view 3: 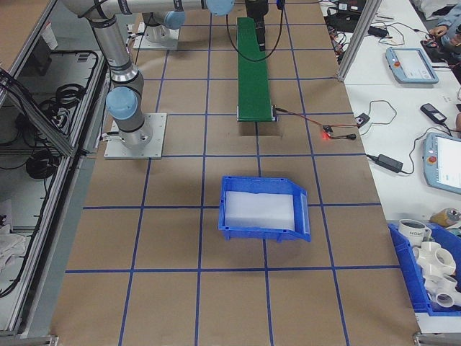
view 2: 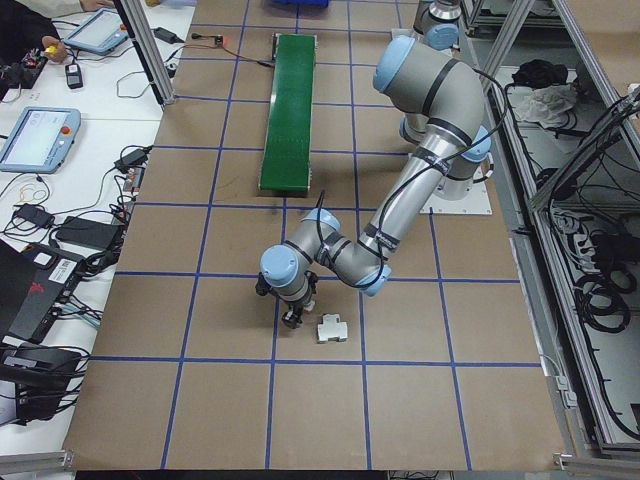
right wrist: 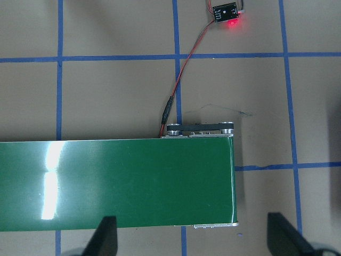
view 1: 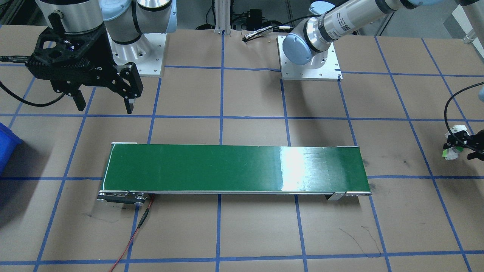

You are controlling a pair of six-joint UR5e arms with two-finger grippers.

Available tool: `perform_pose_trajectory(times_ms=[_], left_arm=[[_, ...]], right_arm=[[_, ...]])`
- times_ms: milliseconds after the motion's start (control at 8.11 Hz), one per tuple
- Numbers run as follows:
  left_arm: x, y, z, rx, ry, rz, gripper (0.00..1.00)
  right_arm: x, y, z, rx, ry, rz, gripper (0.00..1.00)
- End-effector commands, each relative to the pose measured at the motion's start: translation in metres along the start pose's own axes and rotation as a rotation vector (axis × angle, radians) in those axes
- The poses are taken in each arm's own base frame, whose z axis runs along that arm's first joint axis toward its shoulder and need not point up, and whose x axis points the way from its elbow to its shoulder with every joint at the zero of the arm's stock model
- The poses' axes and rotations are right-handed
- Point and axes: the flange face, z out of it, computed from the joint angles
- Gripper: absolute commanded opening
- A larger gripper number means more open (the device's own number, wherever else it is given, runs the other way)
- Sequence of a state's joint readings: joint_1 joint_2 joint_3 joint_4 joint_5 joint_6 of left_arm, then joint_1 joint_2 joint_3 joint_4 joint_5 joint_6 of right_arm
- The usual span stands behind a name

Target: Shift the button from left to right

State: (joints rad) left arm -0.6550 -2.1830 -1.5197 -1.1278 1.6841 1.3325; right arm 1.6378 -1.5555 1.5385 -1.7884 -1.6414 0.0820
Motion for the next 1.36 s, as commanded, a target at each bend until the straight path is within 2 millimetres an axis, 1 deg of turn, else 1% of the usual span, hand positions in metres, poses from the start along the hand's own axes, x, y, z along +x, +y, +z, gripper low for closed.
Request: perform_pose_trajectory(times_ms=[0, 247, 370, 493, 616, 740, 986, 1110, 1233], left_arm=[[0.0, -0.001, 0.002, 0.008, 0.005, 0.004, 0.8], [0.0, -0.003, 0.006, 0.02, 0.016, 0.0, 0.78], [0.0, -0.003, 0.007, 0.019, 0.017, -0.006, 0.41], [0.001, -0.005, 0.007, 0.019, 0.017, -0.033, 0.13], [0.001, -0.005, 0.007, 0.019, 0.017, -0.038, 0.0], [0.002, -0.005, 0.004, 0.017, 0.015, -0.041, 0.0], [0.008, -0.008, -0.025, 0.021, -0.022, -0.085, 0.0], [0.023, -0.018, -0.061, 0.031, -0.073, -0.066, 0.0], [0.052, -0.033, -0.104, 0.033, -0.092, -0.044, 0.0]], right_arm=[[0.0, 0.0, 0.0, 0.0, 0.0, 0.0, 1.0], [0.001, 0.0, 0.001, -0.003, 0.0, 0.002, 1.0], [0.001, 0.0, 0.001, -0.003, 0.001, 0.002, 1.0], [0.001, 0.0, 0.001, -0.003, 0.001, 0.002, 1.0], [0.001, 0.0, 0.001, -0.002, 0.0, 0.002, 1.0], [0.001, 0.0, 0.001, -0.003, 0.0, 0.002, 1.0], [0.001, 0.0, 0.001, -0.003, 0.0, 0.0, 1.0], [0.001, 0.0, 0.001, -0.005, 0.001, 0.002, 1.0], [0.001, 0.0, 0.002, -0.006, 0.001, 0.001, 1.0]])
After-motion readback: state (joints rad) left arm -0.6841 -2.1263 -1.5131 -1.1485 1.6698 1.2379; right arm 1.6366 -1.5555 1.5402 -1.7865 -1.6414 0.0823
